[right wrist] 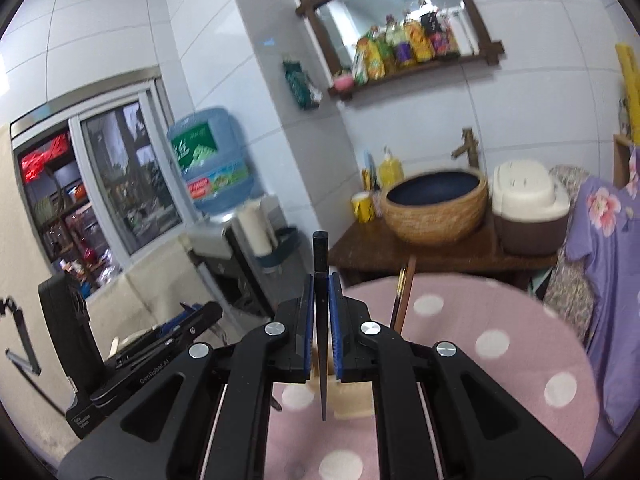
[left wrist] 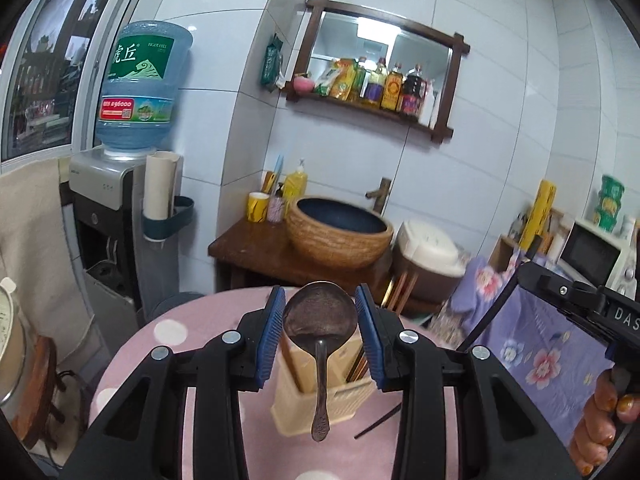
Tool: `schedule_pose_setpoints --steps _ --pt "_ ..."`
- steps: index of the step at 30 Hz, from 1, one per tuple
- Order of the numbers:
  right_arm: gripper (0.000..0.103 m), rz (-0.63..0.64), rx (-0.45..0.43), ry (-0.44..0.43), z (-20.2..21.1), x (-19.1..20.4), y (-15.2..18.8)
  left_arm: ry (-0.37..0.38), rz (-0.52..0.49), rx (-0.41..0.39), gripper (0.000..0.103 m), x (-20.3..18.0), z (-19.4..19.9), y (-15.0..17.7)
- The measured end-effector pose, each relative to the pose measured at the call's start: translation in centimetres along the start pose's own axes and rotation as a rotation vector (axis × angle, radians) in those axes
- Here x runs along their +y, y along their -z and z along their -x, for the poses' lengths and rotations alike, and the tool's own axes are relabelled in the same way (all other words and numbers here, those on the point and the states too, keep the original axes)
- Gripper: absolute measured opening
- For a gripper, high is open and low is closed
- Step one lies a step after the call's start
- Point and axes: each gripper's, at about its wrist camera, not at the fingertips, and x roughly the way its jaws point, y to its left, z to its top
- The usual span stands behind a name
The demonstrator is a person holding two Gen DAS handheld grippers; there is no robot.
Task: Organize utensils
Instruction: 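Carry the spoon and black chopstick up and lower them into the cream holder, then open both tools, releasing the spoon and chopstick into the holder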
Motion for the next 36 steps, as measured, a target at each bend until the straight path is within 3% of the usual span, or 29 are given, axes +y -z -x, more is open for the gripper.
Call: schedule_pose_setpoints --steps 3,7,14,26,36 --pt "0.008 0.003 -0.054 0.046 -0.7 -0.1 -2.3 -0.025 0.015 -0.044 0.037 -0.7 -2.0 -1.7" --pt "0.008 0.029 -0.089 0.131 -2.6 -0.4 -3.0 -0.074 0.012 -0.064 0.037 -1.1 -5.2 -1.7" --pt "0.008 0.044 -0.033 0.199 -6.9 -2.1 0.7 -0.111 0.005 0.005 0.037 -0.4 -8.8 2.3" --pt "0.008 0.011 0.082 0.212 -10.6 -4.5 6.4 -0.126 -0.05 0.063 0.037 0.0 -10.5 7.5" --pt "0.008 0.006 0.092 0.21 -11.1 -5.0 7.3 -0.13 -0.06 0.119 0.037 0.4 -11.7 9.7"
